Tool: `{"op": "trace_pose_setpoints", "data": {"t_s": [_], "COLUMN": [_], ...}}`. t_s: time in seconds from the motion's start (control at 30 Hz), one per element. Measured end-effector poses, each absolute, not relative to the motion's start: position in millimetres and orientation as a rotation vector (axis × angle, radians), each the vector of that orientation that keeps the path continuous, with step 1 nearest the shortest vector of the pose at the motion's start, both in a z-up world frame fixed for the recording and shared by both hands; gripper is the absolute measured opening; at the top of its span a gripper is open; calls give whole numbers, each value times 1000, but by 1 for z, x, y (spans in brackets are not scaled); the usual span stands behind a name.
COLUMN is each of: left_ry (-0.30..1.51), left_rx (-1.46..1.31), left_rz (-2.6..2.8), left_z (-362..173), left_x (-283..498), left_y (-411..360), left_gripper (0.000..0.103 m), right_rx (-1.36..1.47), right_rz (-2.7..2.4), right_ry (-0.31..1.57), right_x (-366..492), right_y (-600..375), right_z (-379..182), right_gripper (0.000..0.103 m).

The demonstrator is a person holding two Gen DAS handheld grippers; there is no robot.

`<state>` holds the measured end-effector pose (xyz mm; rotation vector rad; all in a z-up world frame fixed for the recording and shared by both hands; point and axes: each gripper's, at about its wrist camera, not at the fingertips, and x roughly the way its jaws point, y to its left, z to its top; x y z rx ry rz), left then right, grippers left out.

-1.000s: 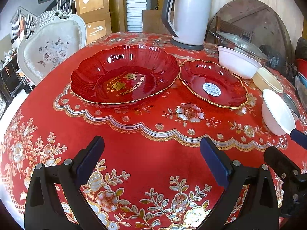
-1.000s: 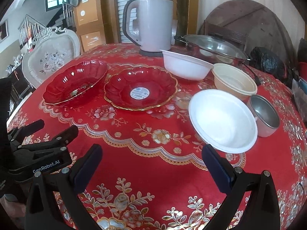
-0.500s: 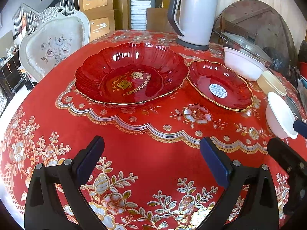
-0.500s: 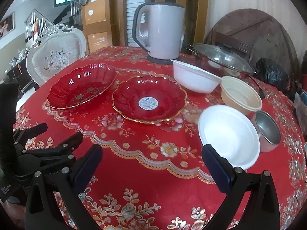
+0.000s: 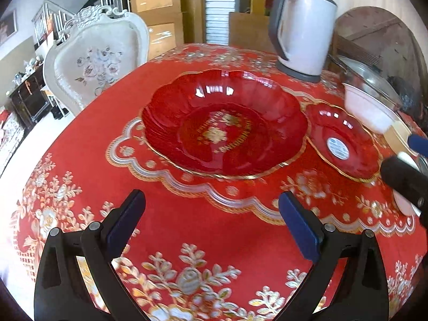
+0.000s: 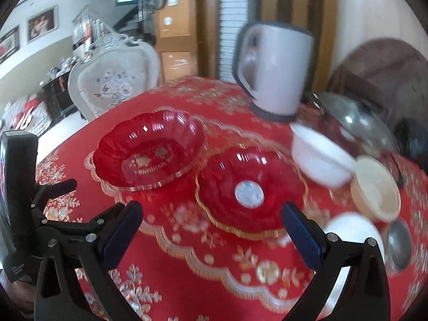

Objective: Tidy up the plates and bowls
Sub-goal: 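Move both grippers to the large red bowl's rim and close on it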

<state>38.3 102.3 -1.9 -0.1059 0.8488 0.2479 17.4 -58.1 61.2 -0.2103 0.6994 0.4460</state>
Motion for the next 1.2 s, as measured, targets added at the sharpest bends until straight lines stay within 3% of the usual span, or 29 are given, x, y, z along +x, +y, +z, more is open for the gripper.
{"op": "trace_pose_setpoints", "data": {"t_s": [0.57, 0.83, 1.1, 1.2], "left_ry": [949, 978, 1098, 1125], "left_rx": [-253, -290, -501, -498], "left_rz": [295, 300, 235, 226], "left_z": [4, 16, 0, -2], "left_x": [73, 85, 101, 109], "left_y": [153, 164, 188, 185], "left_gripper": [100, 100, 100, 100], "right_rx": [-227, -301, -286, -265], "right_rz": [637, 644, 621, 646], "right_ry": [818, 928, 1004, 1050], "right_x": [116, 162, 191, 194], "right_y": [-8, 23, 29, 34], "right_z": [68, 47, 28, 19], "right_gripper": [103, 102, 102, 88]}}
